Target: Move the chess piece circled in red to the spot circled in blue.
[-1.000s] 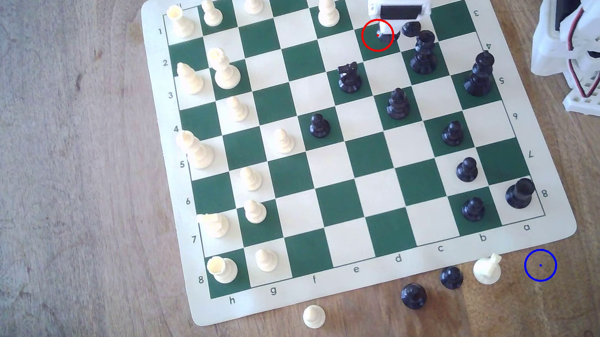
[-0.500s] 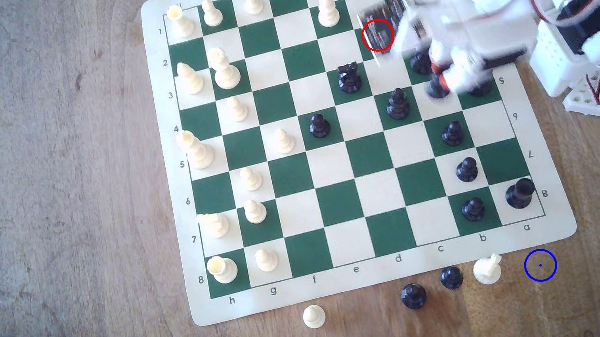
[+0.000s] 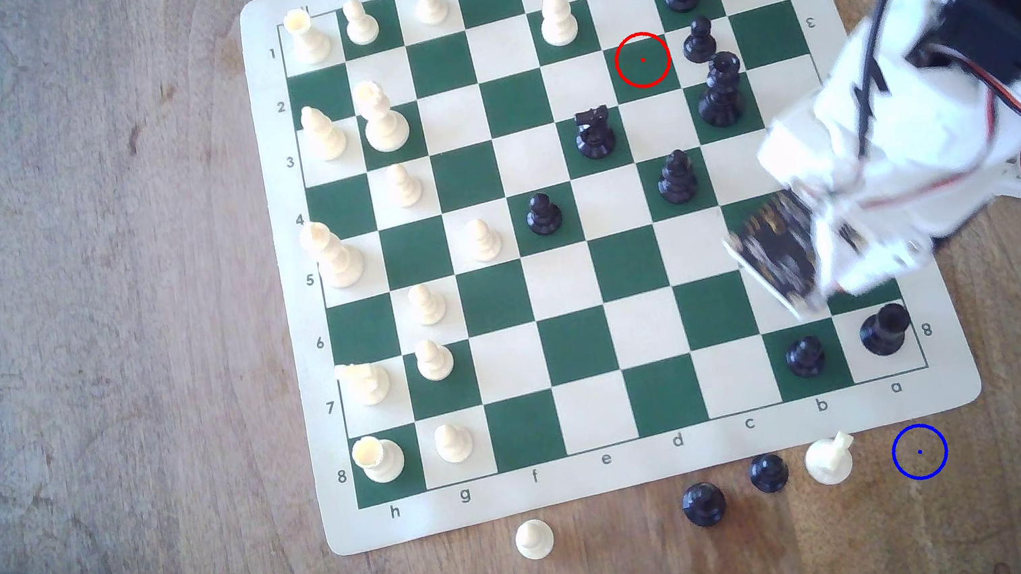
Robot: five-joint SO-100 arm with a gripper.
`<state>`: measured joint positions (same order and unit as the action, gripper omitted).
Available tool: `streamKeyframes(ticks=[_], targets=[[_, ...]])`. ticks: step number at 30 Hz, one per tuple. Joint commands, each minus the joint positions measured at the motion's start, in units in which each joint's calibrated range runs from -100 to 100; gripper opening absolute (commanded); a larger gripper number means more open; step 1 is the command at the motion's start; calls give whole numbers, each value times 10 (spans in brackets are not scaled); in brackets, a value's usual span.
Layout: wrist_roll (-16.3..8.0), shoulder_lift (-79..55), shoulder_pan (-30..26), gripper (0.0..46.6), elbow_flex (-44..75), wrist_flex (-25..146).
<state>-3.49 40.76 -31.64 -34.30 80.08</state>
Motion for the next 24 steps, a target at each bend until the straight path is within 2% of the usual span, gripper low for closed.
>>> streamKeyframes(ticks=[1,7,11,24], targets=[[-1,-15,-50,3,4,-27],[-1,-57,-145,3,-7,-48],[0,-83,-178,3,-14,-77],[0,-200,-216,3,-18,-150]])
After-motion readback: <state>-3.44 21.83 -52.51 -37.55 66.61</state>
